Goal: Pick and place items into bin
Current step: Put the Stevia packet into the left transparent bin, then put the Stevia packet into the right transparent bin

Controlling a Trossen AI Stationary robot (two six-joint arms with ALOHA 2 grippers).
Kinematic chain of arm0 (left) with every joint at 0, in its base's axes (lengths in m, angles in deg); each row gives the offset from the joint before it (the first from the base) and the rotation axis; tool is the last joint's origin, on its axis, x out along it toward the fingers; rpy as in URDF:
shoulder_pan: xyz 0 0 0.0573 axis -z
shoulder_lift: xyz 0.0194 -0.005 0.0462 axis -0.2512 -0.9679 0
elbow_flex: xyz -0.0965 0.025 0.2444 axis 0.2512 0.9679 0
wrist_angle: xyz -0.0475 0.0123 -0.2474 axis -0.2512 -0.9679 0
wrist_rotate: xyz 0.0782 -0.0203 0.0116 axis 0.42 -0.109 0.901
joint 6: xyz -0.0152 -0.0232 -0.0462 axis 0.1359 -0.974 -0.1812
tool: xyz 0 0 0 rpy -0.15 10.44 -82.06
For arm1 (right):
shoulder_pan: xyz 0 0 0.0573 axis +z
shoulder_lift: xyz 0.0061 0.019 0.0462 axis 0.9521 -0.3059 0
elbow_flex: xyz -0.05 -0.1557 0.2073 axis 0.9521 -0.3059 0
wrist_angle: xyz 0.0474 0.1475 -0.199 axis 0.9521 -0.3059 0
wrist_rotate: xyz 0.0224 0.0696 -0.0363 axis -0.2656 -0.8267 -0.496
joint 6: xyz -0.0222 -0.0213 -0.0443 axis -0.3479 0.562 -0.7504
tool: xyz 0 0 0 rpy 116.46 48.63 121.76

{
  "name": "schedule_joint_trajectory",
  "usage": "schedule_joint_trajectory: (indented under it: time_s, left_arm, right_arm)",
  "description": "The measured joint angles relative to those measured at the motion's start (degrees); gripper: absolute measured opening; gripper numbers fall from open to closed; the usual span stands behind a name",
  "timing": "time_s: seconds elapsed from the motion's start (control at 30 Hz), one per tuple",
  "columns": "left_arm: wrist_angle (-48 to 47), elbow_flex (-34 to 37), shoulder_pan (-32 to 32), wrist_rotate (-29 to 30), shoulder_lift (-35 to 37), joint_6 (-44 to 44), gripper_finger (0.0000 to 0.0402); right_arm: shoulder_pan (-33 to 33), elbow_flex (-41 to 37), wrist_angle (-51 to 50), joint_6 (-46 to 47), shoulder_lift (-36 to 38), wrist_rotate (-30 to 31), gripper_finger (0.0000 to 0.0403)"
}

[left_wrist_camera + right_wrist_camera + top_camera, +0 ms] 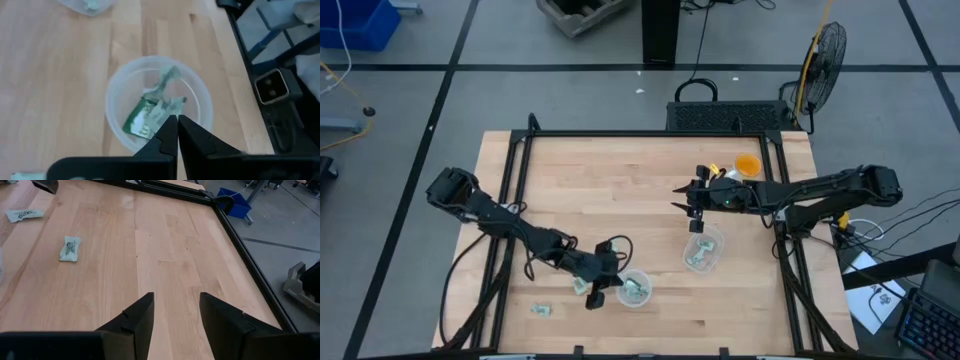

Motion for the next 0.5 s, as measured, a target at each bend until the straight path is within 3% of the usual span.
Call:
schedule_joint_trajectory:
  time_s: [0.2,0.43,0.5]
  left_arm:
    - [0.1,0.0,-1.2,0.0,0.0,1.8,0.0039]
    - [-0.7,0.0,-2.1,0.1,0.0,3.0,0.0094]
    - [-1.0,0.0,-2.3,-0.5,0.1,4.5,0.0106]
  right_arm:
    - [0.0,0.0,0.0,-0.8,0.0,0.0,0.0153]
    - [0.0,0.0,0.3,-3.3,-1.0,-0.2,0.0153]
    - [0.0,0.0,1.0,-3.5,-1.7,-3.0,0.0153]
